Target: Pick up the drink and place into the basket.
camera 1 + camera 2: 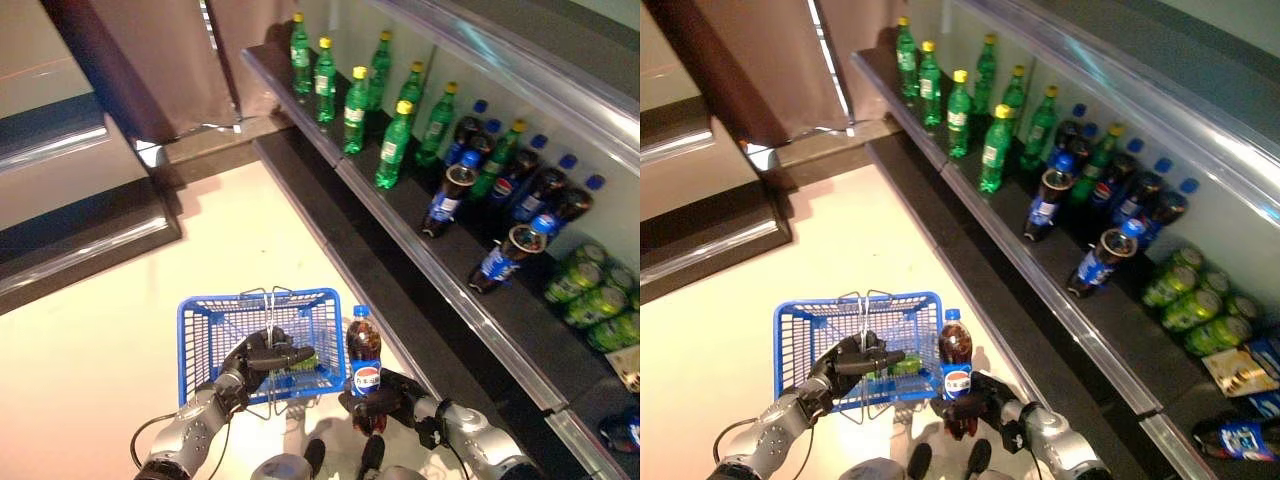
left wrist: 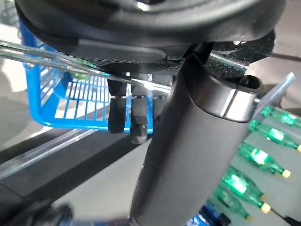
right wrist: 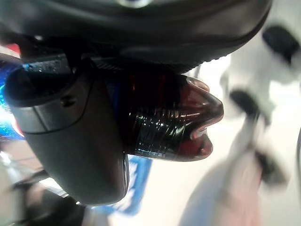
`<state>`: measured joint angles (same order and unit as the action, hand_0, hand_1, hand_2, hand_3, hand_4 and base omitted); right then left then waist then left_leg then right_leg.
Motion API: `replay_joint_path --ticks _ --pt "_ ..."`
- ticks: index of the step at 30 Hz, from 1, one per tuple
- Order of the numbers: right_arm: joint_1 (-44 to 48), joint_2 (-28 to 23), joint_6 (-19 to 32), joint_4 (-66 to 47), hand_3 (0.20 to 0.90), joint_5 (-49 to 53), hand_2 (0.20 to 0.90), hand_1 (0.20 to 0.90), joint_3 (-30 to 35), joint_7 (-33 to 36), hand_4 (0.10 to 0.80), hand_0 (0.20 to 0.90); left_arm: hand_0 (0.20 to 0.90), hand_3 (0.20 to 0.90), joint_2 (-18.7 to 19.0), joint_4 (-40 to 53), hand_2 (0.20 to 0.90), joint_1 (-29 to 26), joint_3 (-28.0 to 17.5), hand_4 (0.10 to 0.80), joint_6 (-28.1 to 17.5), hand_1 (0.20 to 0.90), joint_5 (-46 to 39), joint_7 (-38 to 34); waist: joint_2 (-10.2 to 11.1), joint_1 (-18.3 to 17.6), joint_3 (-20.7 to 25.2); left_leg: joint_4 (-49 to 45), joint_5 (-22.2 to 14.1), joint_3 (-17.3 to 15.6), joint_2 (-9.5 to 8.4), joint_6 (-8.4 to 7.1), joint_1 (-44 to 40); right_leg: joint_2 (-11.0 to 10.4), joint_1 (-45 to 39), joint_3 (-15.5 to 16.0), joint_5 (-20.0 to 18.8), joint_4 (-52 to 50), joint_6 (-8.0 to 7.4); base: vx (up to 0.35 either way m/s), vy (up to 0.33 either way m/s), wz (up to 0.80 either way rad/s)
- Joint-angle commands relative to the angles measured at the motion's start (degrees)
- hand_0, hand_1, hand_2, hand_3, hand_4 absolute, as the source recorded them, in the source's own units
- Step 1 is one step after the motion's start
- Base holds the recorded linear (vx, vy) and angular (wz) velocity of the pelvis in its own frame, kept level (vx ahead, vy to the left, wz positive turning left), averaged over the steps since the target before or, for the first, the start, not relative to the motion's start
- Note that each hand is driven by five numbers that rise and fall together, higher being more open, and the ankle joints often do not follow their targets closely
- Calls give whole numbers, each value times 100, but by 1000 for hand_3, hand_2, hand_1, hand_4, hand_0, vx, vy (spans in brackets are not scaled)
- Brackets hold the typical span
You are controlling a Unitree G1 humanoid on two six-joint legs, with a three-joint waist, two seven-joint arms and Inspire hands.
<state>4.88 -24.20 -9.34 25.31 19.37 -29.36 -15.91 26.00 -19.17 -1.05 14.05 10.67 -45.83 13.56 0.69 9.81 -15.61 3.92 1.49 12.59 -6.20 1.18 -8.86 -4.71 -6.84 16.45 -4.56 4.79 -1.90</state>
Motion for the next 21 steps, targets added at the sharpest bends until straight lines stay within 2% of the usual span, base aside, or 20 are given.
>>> replay_joint_path --ticks 1,6,10,14,17,18,21 --pt "886 -35 1026 -228 200 -475 300 300 -309 383 100 300 300 200 17 1396 300 -922 270 100 -420 300 -131 1296 -160 256 927 -347 -524 -610 -146 72 370 32 -34 -53 808 -624 -151 64 8 33" --pt "1681 -15 584 543 200 -1277 300 300 -762 754 100 300 300 200 254 2062 300 -1210 652 100 -115 300 -116 1576 -142 602 1002 -296 -455 -312 -180 68 371 -42 -117 206 862 -711 -162 65 -1 29" --pt "2423 -78 99 1237 200 -2324 300 300 -1278 715 100 300 300 200 428 2600 300 -1532 1031 100 73 300 -69 1744 -87 909 1060 -253 -399 -66 -198 77 386 -104 -176 435 893 -791 -190 69 -22 39" --pt "3076 127 -431 1891 200 -2796 300 300 -1653 284 100 300 300 200 456 2821 300 -1923 1480 100 161 300 163 1904 -46 1109 1050 -273 -365 121 -212 91 407 -159 -178 551 922 -923 -201 46 -10 31" --pt "3427 300 -632 2316 200 -2990 300 300 -1875 -83 100 300 300 200 419 2895 300 -2203 1793 100 216 300 260 1932 -19 1202 1045 -279 -340 230 -224 104 414 -186 -174 595 927 -994 -216 49 8 24" --pt "3619 474 -795 2594 200 -3035 300 300 -1961 -333 100 300 300 200 368 2944 300 -2392 1980 100 262 300 265 1864 3 1249 1052 -280 -323 278 -231 102 414 -201 -181 617 925 -1017 -230 73 23 13" --pt "3830 735 -904 3012 200 -3380 300 300 -2068 -841 100 300 300 200 197 2960 300 -2660 2110 100 366 300 211 1691 42 1315 1065 -262 -311 338 -238 107 396 -225 -192 638 927 -1040 -247 65 25 20"
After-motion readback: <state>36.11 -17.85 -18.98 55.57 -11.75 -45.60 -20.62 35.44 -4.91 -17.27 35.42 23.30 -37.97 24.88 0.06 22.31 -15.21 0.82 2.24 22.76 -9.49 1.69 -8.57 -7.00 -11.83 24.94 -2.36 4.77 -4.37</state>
